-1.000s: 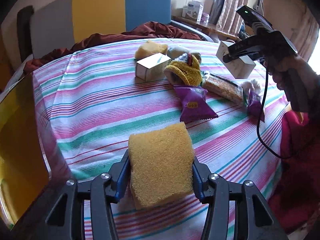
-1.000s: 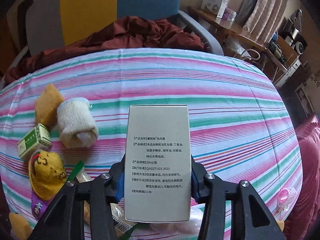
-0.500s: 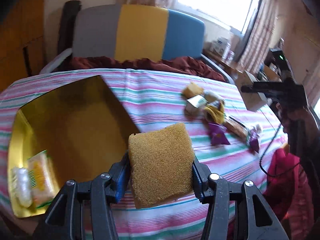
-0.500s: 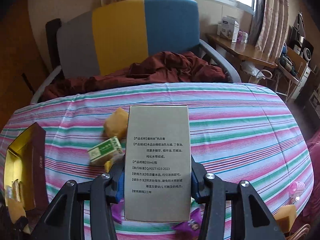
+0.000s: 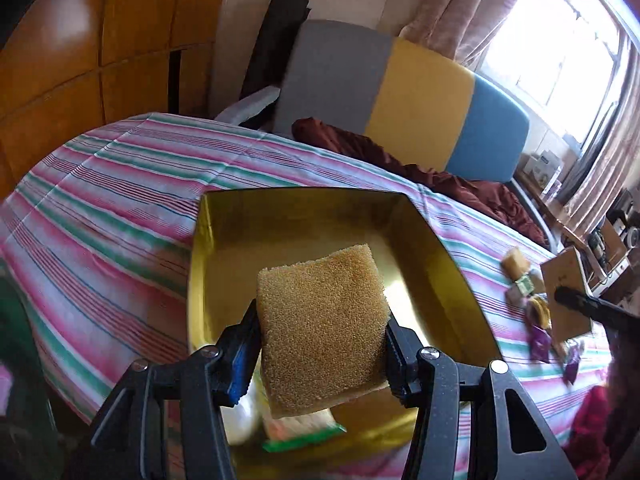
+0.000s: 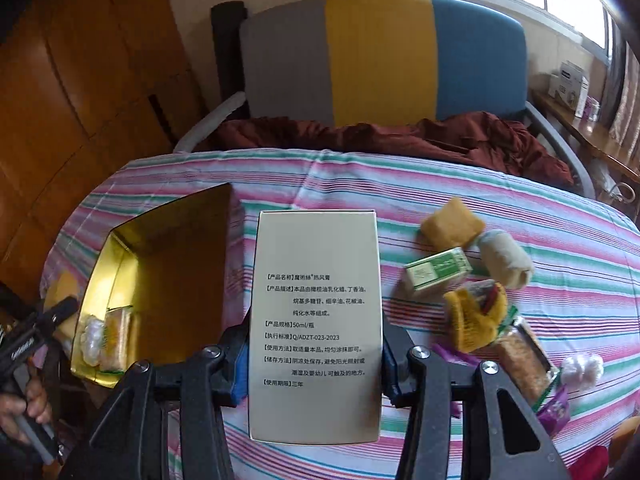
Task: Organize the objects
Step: 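Carry the sponge and white box to the gold tray and release both, then withdraw both grippers from the tray back toward the remaining items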
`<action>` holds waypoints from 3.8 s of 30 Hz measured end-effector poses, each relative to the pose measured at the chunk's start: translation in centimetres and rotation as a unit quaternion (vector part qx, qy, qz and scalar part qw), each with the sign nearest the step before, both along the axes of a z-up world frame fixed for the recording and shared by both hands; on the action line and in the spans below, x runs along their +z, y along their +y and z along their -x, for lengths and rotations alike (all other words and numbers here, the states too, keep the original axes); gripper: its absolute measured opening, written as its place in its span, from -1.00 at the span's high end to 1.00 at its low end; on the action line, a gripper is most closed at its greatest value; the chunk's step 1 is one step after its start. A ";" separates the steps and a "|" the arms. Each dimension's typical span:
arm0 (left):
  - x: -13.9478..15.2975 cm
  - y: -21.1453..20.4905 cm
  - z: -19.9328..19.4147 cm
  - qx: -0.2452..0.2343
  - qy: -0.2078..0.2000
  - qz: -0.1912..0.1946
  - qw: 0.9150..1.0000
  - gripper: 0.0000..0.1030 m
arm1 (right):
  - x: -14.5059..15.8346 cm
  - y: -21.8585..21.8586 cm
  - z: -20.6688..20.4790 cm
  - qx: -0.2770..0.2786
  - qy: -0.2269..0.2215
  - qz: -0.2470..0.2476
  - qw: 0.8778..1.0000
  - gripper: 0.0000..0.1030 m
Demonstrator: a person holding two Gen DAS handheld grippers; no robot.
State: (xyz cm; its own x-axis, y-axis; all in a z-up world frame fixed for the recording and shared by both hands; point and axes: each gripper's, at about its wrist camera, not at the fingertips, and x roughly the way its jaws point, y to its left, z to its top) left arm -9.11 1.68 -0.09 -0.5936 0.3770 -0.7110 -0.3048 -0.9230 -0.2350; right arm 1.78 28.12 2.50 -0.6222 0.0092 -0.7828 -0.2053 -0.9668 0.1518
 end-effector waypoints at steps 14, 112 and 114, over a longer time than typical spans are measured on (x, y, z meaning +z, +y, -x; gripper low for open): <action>-4.3 -0.8 9.7 0.027 -0.045 0.043 0.998 -0.22 | -2.7 -11.0 4.5 0.106 -0.044 -0.005 0.993 0.04; -1.9 17.2 -13.4 -0.223 0.002 0.071 0.972 -0.58 | -5.6 24.9 -19.4 -0.406 0.116 0.234 0.876 -0.71; -2.3 18.3 -13.8 -0.236 -0.001 0.075 0.969 -0.56 | -5.8 25.0 -19.1 -0.404 0.110 0.242 0.875 -0.71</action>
State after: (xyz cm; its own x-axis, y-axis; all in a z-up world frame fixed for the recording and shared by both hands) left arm 4.69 20.02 -2.42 -0.3787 0.4987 -0.7796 -0.7011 -0.7045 -0.1101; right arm 20.93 53.14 -3.30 -0.7022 0.2167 -0.6781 -0.7064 -0.3311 0.6257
